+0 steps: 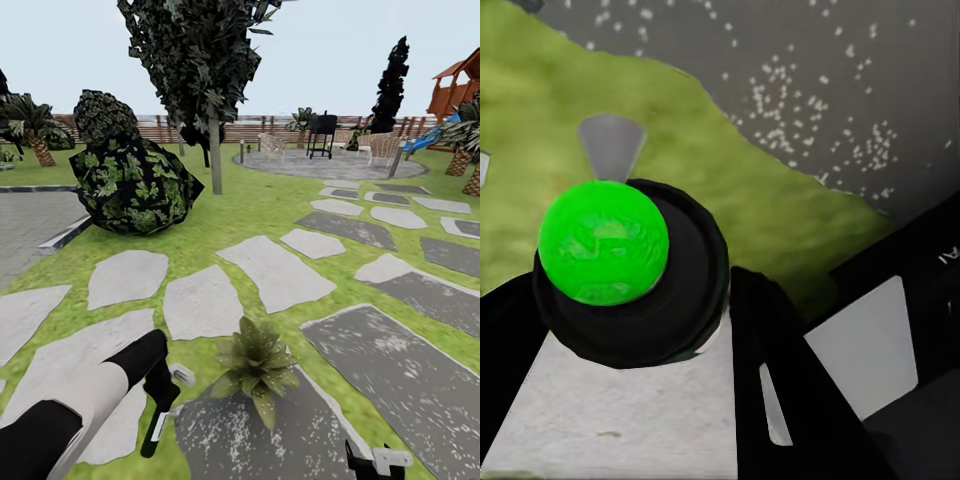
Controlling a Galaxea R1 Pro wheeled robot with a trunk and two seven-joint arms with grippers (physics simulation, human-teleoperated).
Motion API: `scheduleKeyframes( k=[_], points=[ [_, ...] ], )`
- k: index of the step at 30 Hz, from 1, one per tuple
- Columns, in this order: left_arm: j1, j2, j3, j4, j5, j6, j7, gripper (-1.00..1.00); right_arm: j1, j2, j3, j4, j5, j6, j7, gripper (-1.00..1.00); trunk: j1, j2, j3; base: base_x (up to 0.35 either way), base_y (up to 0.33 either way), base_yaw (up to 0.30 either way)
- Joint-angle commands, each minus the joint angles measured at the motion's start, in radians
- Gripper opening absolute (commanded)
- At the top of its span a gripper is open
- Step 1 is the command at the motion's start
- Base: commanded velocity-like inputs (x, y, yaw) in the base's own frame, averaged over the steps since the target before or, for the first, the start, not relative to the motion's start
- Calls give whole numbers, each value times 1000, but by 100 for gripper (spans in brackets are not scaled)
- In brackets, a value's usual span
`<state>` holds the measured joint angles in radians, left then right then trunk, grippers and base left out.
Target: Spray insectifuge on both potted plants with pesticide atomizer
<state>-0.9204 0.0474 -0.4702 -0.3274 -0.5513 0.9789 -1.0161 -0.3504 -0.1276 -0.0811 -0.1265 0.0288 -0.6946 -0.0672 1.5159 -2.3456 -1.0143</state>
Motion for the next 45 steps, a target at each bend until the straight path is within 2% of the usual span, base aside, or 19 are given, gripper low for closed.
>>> scheduleKeyframes(
  k=[1,11,16,20,22,32,45],
  points=[
    [0,-1,-1,-3,-10,4,-10,-100,-1,0,-6,1,3,-3,1,100,0,0,-1,0,37,-124],
    [12,-9,3,4,-8,4,-10,-100,0,0,-6,1,3,-3,1,100,0,0,-1,0,5,-282],
    [34,6,1,30,-9,4,-9,-100,0,0,-6,2,3,-3,1,100,0,0,-1,0,100,-105],
    [41,32,-1,37,-9,0,-10,-100,-1,0,-6,2,3,-3,1,100,0,0,-1,0,21,-6],
    [42,36,0,37,-9,0,-10,-100,-1,0,-6,2,3,-3,1,100,0,0,-1,0,3,-1],
    [42,31,6,28,-11,-3,-9,-100,-1,0,-6,2,3,-3,1,100,0,0,-1,0,24,0],
    [42,27,15,25,-4,-9,-2,-100,0,0,-6,2,3,-3,1,100,0,0,-1,0,283,-34]
  ],
)
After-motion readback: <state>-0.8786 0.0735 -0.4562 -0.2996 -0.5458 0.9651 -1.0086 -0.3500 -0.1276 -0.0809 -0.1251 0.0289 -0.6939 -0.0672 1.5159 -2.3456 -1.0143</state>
